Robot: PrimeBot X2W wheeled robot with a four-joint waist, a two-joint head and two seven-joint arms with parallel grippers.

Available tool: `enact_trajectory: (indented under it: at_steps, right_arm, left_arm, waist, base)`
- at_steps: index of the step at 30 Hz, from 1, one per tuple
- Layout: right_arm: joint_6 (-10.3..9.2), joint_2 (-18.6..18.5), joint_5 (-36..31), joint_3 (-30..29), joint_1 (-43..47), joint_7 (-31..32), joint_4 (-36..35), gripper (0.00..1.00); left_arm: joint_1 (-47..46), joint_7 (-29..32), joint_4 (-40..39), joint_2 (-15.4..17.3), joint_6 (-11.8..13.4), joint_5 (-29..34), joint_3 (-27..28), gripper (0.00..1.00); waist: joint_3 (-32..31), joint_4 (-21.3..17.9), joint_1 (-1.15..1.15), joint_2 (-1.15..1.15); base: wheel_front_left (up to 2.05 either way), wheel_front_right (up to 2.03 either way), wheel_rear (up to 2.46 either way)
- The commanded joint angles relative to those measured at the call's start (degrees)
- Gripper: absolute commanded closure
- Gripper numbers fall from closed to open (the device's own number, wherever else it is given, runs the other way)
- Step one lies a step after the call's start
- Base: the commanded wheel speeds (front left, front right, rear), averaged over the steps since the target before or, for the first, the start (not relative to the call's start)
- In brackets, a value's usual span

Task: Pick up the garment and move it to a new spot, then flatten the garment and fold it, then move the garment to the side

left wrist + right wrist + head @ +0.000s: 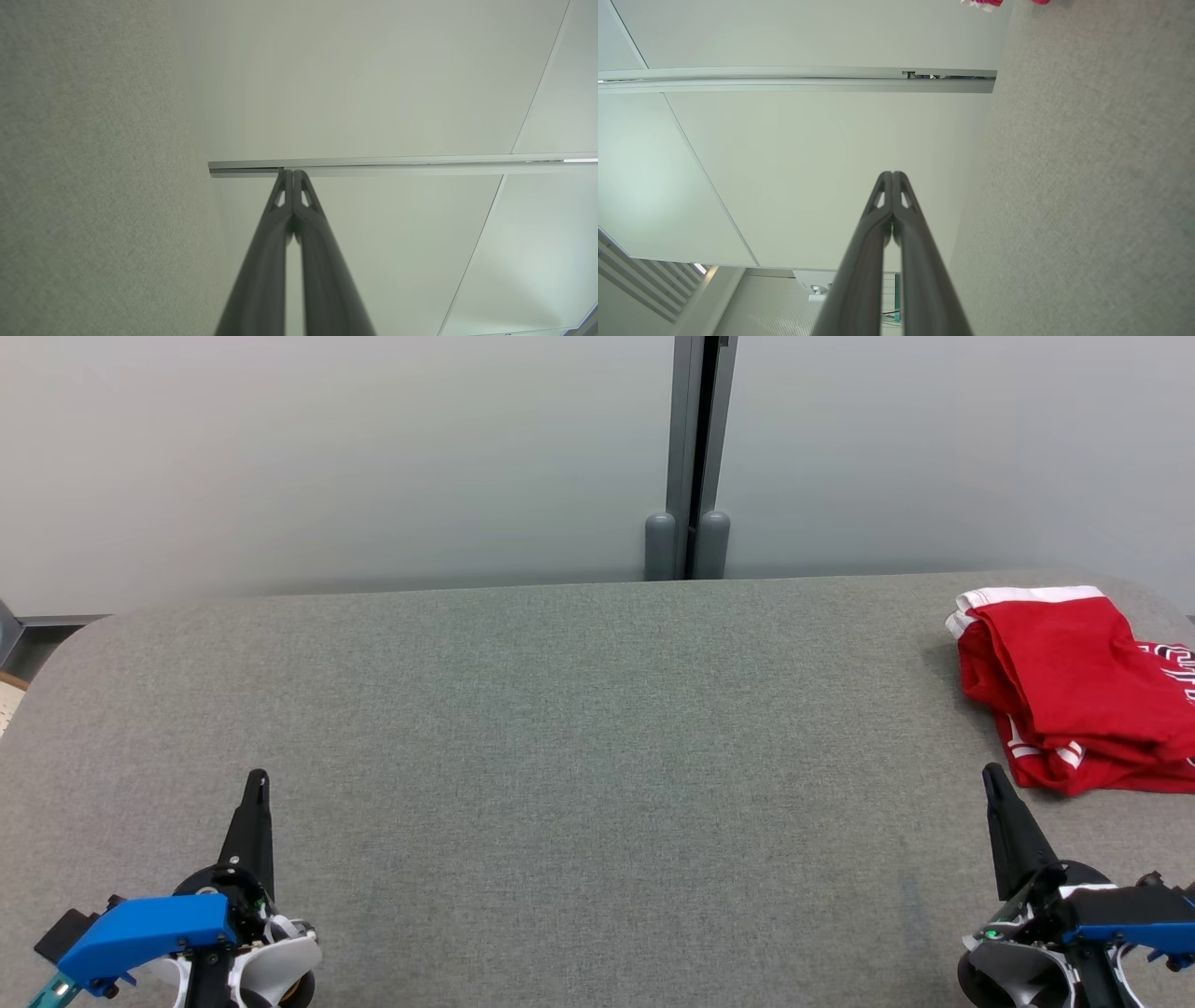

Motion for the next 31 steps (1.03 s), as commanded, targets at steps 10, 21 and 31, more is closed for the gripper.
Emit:
enact_trajectory:
  at_steps: [10, 21, 31]
  right_arm:
    - [0.04, -0.3, 0.1, -0.1, -0.6, 0.1, 0.1, 1.0]
    - [0.04, -0.3, 0.1, -0.1, -0.6, 0.1, 0.1, 1.0]
    - [0.04, -0.3, 0.2, -0.1, -0.6, 0.1, 0.1, 1.0]
  left_arm:
    - [-0.7, 0.2, -0.2, -0.1, -0.2, -0.1, 0.2, 1.0]
    - [-0.7, 0.2, -0.2, -0.1, -0.2, -0.2, 0.2, 1.0]
    - [-0.7, 0.2, -0.2, -0.1, -0.2, -0.2, 0.2, 1.0]
  waist:
    - [0.0, 0.0, 0.0, 0.0]
    - [0.0, 0.0, 0.0, 0.0]
    - [0.0, 0.0, 0.0, 0.0]
  base:
    - [0.0, 0.0, 0.0]
    - [0.0, 0.0, 0.0]
    - [0.0, 0.0, 0.0]
